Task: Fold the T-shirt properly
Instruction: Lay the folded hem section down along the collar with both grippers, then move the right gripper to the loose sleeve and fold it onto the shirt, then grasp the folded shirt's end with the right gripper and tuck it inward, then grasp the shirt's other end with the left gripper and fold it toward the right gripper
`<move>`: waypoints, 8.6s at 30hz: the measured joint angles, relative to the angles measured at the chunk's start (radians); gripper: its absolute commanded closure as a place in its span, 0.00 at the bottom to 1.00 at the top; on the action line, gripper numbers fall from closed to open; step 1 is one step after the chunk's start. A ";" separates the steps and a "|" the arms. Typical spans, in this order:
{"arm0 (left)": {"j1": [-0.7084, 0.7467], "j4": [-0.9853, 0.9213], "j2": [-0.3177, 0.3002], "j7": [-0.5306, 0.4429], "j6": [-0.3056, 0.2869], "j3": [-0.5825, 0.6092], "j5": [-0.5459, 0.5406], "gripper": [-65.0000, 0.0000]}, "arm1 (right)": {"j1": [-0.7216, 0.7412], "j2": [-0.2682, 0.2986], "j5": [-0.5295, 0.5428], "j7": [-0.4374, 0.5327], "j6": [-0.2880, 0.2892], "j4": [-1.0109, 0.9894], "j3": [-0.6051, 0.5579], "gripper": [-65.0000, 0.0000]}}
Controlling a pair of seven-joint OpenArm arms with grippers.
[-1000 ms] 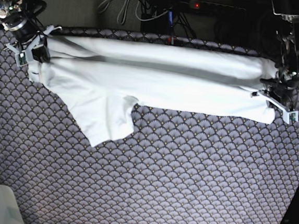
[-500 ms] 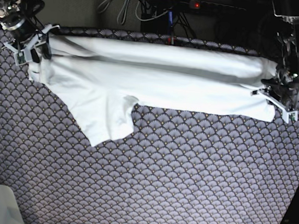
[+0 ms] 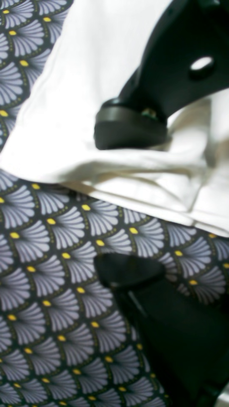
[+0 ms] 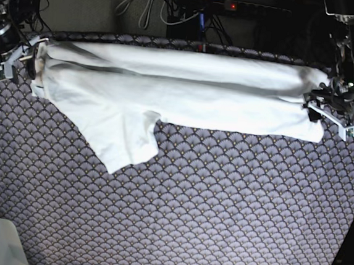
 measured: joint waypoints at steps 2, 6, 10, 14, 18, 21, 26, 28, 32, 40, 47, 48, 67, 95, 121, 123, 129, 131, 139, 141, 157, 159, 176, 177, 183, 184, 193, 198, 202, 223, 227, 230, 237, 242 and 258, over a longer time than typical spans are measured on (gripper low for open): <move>0.000 0.000 0.000 0.000 0.000 -0.001 0.000 0.25 | -0.012 0.001 -0.001 -0.001 0.001 0.000 -0.004 0.56; 0.002 0.000 0.000 0.000 0.000 -0.001 0.000 0.25 | -0.019 0.000 -0.013 -0.014 0.000 0.024 -0.006 0.56; 0.010 0.001 -0.003 -0.004 -0.001 -0.002 -0.003 0.25 | 0.018 -0.002 -0.013 -0.017 -0.006 0.109 -0.066 0.55; 0.016 0.005 -0.003 -0.004 -0.003 -0.003 -0.007 0.25 | 0.143 -0.005 0.009 -0.151 0.010 0.132 -0.179 0.47; 0.018 0.005 -0.002 -0.005 -0.003 -0.003 -0.007 0.25 | 0.338 -0.003 -0.015 -0.348 -0.004 0.080 -0.264 0.45; 0.029 0.006 -0.003 -0.013 -0.003 -0.004 -0.011 0.25 | 0.463 -0.005 0.002 -0.410 0.000 0.023 -0.335 0.45; 0.033 0.008 -0.004 -0.015 -0.003 -0.005 -0.014 0.25 | 0.587 -0.006 -0.002 -0.443 0.000 -0.130 -0.459 0.45; 0.033 0.008 -0.002 -0.016 -0.003 -0.005 -0.012 0.25 | 0.626 -0.008 0.000 -0.438 0.000 -0.203 -0.502 0.45; 0.033 0.008 0.000 -0.016 -0.003 -0.005 -0.012 0.25 | 0.703 -0.027 0.002 -0.436 0.000 -0.352 -0.568 0.45; 0.032 0.009 0.000 -0.016 -0.003 0.000 -0.008 0.25 | 0.839 -0.054 0.002 -0.311 -0.003 -0.607 -0.608 0.45; 0.035 0.009 0.001 -0.018 -0.003 -0.005 -0.008 0.25 | 0.915 -0.061 -0.010 -0.214 -0.004 -0.804 -0.608 0.45; 0.035 0.009 0.000 -0.018 -0.003 -0.005 -0.008 0.25 | 0.917 -0.063 -0.013 -0.197 -0.004 -0.818 -0.608 0.45; 0.028 0.005 0.001 -0.013 -0.003 0.002 -0.007 0.25 | 0.820 -0.048 -0.013 -0.166 -0.010 -0.609 -0.658 1.00; 0.008 -0.002 0.003 -0.003 -0.003 0.003 0.000 0.25 | 0.148 -0.088 -0.002 -0.326 0.000 0.293 -0.317 1.00; 0.025 -0.002 -0.003 -0.021 -0.006 0.004 -0.004 0.25 | 0.009 -0.159 0.002 -0.318 0.000 0.288 -0.210 1.00; 0.027 -0.002 -0.003 -0.026 -0.006 0.004 -0.007 0.25 | 0.009 -0.177 0.000 -0.322 0.000 0.287 -0.208 1.00; 0.027 -0.001 -0.004 -0.023 -0.006 0.004 -0.007 0.25 | -0.018 -0.219 -0.002 -0.319 -0.001 0.281 -0.199 1.00; 0.027 -0.001 -0.005 -0.023 -0.036 0.004 -0.003 0.25 | -0.015 -0.234 -0.003 -0.314 0.000 0.281 -0.186 1.00; 0.027 -0.002 -0.004 -0.004 -0.113 0.000 0.000 0.25 | -0.002 -0.247 -0.004 -0.309 -0.001 0.182 -0.175 1.00; 0.028 -0.002 -0.004 -0.004 -0.117 0.000 0.000 0.25 | 0.007 -0.247 -0.004 -0.296 -0.002 0.171 -0.174 1.00; 0.030 -0.002 -0.005 -0.003 -0.120 0.000 0.000 0.25 | 0.036 -0.276 0.008 -0.273 0.000 0.120 -0.058 1.00; 0.030 -0.002 -0.005 -0.003 -0.120 0.000 0.000 0.25 | 0.036 -0.276 0.008 -0.273 0.000 0.120 -0.060 1.00; 0.030 -0.002 -0.022 0.005 -0.124 0.004 -0.004 0.25 | 0.031 -0.276 0.003 -0.278 0.000 0.120 -0.052 0.67; 0.030 -0.002 -0.022 0.005 -0.124 0.004 -0.004 0.25 | 0.031 -0.276 0.003 -0.278 0.000 0.120 -0.046 0.65; 0.030 -0.002 -0.022 0.006 -0.124 0.004 -0.004 0.25 | 0.037 -0.320 0.003 -0.279 0.000 0.121 0.048 0.55; 0.030 -0.002 -0.022 0.006 -0.124 0.004 -0.004 0.25 | 0.043 -0.323 0.003 -0.281 0.000 0.122 0.060 0.54; 0.030 -0.002 -0.022 0.007 -0.124 0.004 -0.004 0.25 | 0.066 -0.328 0.003 -0.283 0.000 0.128 0.102 0.54; 0.031 -0.001 -0.022 0.008 -0.124 0.004 -0.003 0.25 | 0.098 -0.360 -0.005 -0.285 -0.003 0.193 0.191 0.53; 0.032 0.000 -0.022 0.007 -0.124 0.004 -0.004 0.25 | 0.098 -0.363 0.011 -0.286 -0.005 0.259 0.172 0.53; 0.032 0.003 -0.022 0.015 -0.124 0.002 -0.005 0.25 | 0.085 -0.312 0.068 -0.255 -0.004 0.008 -0.020 0.54; 0.032 0.003 -0.021 0.015 -0.124 0.002 -0.008 0.25 | 0.085 -0.301 0.071 -0.261 -0.004 0.002 -0.020 0.54; 0.032 0.003 -0.016 0.015 -0.124 0.002 -0.008 0.25 | 0.095 -0.300 0.067 -0.262 -0.004 0.002 -0.020 0.54; 0.032 0.005 0.007 0.001 -0.119 0.002 -0.003 0.26 | 0.095 -0.300 0.067 -0.262 -0.004 0.002 -0.020 0.54; 0.032 0.005 0.021 0.010 -0.121 0.002 -0.011 0.47 | 0.095 -0.298 0.063 -0.262 -0.005 0.002 -0.037 0.54; 0.066 0.127 0.037 0.094 -0.118 0.002 0.003 1.00 | 0.095 -0.297 0.063 -0.262 -0.005 0.002 -0.038 0.54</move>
